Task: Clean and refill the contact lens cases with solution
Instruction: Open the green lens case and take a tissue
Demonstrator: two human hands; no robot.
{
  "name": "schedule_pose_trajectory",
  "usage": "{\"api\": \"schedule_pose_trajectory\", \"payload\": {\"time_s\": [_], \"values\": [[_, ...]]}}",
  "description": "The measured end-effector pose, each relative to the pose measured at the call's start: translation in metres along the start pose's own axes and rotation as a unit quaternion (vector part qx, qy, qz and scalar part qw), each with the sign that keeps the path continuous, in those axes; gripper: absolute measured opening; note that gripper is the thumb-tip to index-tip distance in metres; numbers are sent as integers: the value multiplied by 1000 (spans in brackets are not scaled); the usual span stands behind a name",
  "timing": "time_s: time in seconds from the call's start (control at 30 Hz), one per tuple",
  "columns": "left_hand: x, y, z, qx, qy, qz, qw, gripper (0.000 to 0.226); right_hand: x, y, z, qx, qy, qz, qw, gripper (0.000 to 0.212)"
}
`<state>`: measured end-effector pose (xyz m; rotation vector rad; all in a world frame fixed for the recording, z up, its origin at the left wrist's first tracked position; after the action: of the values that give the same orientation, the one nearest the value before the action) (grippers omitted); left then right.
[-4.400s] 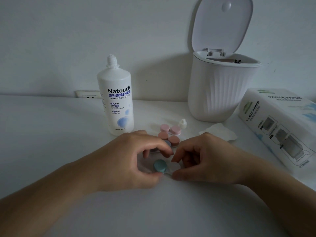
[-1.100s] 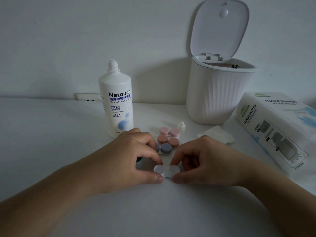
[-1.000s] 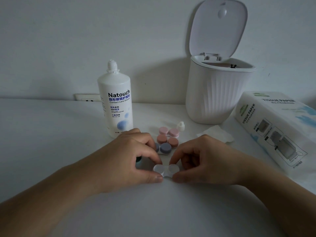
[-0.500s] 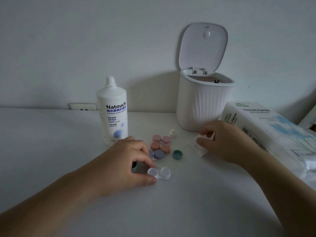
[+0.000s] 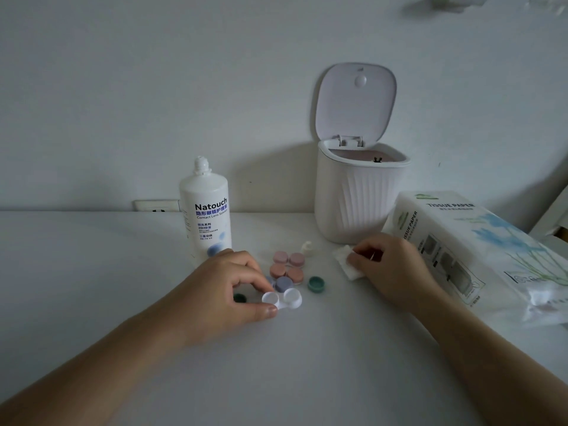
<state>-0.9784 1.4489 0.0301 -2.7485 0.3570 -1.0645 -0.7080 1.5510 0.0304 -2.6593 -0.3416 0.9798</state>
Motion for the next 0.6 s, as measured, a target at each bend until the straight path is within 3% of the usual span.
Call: {"api": "schedule_pose_trajectory", "payload": {"time_s": [0.17, 0.37, 0.6], "values": [[1, -1, -4, 15, 23, 4, 1000, 23, 2, -2, -5, 16, -150, 48, 987, 12], [7, -5, -10, 21, 13, 9, 1000, 18, 1, -3, -4, 3, -183, 59, 981, 11], [23, -20, -30, 23, 35, -44, 998, 11, 2, -3, -8, -3, -295, 84, 952, 9]]}}
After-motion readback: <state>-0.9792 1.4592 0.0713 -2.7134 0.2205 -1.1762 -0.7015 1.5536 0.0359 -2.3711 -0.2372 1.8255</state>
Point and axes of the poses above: each hand's wrist, its own y-axis away from the middle knuckle, its own z-axis out of the palm, x = y × z, the point moved 2 cm from there along -y, towards the middle knuckle, and after that the axes turned 1 degree about x, right-handed, at the moved point
